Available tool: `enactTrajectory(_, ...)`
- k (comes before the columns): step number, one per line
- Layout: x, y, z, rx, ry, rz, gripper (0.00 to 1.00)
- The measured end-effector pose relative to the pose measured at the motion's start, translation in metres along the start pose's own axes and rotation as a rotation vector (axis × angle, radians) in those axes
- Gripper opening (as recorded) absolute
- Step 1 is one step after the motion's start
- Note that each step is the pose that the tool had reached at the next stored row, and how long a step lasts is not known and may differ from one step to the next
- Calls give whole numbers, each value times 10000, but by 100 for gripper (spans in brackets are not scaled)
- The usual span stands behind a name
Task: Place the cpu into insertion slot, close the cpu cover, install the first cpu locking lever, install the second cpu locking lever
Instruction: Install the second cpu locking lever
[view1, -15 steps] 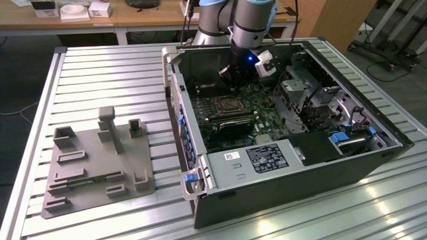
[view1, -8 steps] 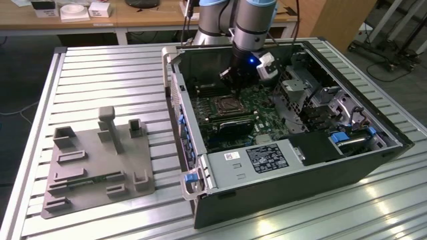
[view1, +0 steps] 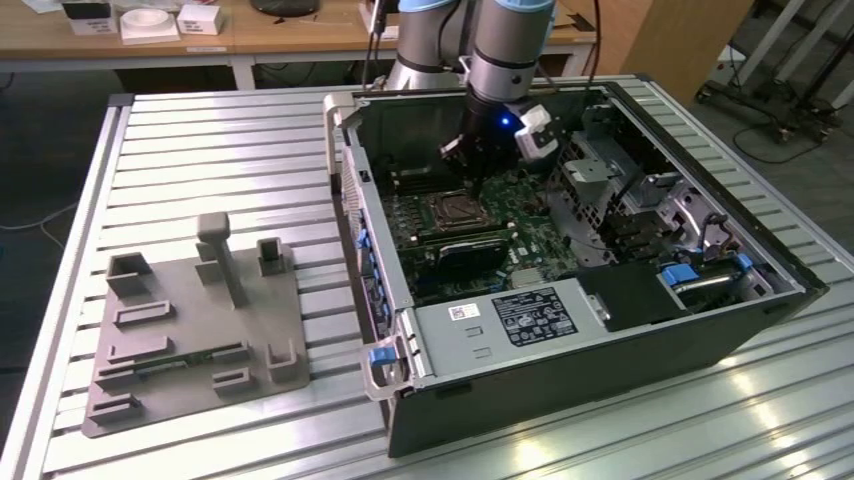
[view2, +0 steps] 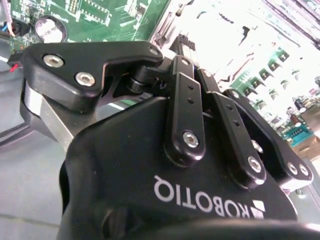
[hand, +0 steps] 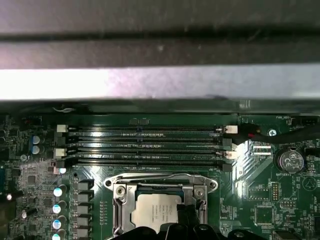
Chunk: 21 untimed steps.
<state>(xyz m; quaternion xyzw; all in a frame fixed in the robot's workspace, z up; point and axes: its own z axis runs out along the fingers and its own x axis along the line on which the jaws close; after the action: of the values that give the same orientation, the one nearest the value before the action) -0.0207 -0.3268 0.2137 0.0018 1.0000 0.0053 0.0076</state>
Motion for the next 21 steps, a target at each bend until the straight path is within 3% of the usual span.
enactTrajectory(8, -2, -8, -104, -1, -1, -1, 10)
enactTrajectory(21, -20, -96, -118, 3, 3, 0, 10)
